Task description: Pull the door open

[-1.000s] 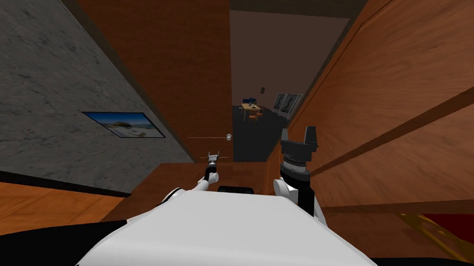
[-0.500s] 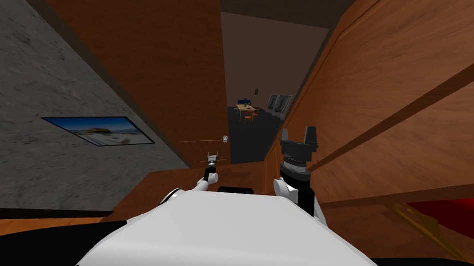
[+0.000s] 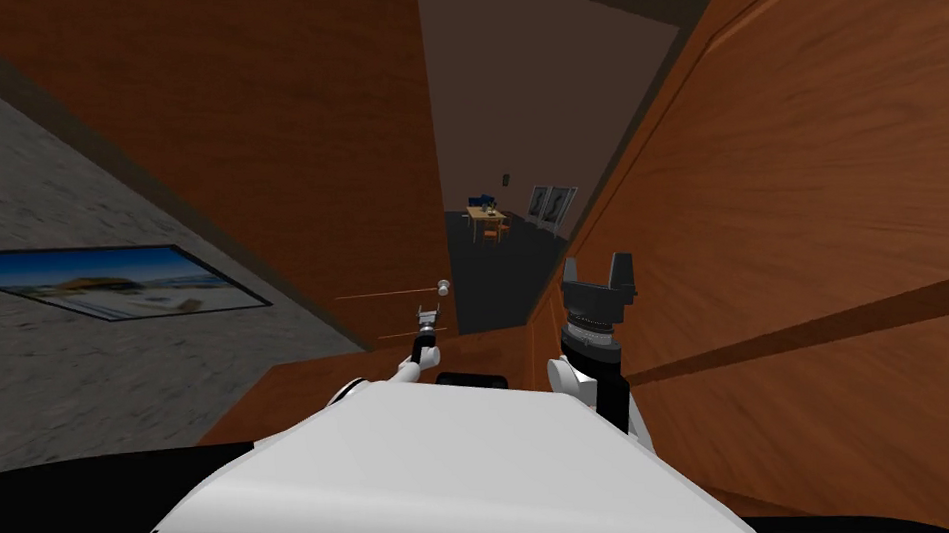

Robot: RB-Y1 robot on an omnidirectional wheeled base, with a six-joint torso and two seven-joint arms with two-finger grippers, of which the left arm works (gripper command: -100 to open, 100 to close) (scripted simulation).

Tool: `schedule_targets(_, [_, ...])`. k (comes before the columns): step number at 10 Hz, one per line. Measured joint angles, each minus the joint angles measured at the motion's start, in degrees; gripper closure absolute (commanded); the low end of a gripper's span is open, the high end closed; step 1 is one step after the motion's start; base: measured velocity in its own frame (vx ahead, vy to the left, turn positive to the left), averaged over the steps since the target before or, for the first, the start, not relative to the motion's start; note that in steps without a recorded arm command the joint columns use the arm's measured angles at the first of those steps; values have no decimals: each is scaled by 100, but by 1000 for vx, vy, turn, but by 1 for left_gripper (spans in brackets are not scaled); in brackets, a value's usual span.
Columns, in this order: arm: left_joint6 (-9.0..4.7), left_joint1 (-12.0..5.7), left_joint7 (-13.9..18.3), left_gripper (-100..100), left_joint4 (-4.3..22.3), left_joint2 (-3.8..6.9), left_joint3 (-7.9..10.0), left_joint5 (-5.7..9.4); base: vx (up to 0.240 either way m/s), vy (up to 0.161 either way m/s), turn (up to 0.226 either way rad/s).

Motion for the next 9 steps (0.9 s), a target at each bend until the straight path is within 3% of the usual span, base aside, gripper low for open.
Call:
schedule_targets(3, [-13, 2, 23, -100, 4, -87, -1, -3, 221, -5, -43])
schedule_targets(4, [-58, -69, 54, -100, 138, -127, -4, -7, 202, 10, 5])
schedule_targets(6, [-83, 25, 78, -100, 180, -188, -14, -12, 83, -31, 28])
schedule_targets(7, [-84, 52, 73, 100, 181, -190, -13, -10, -34, -3, -45])
schedule_targets(9, [-83, 29, 80, 100, 177, -236, -48, -29, -15, -6, -11])
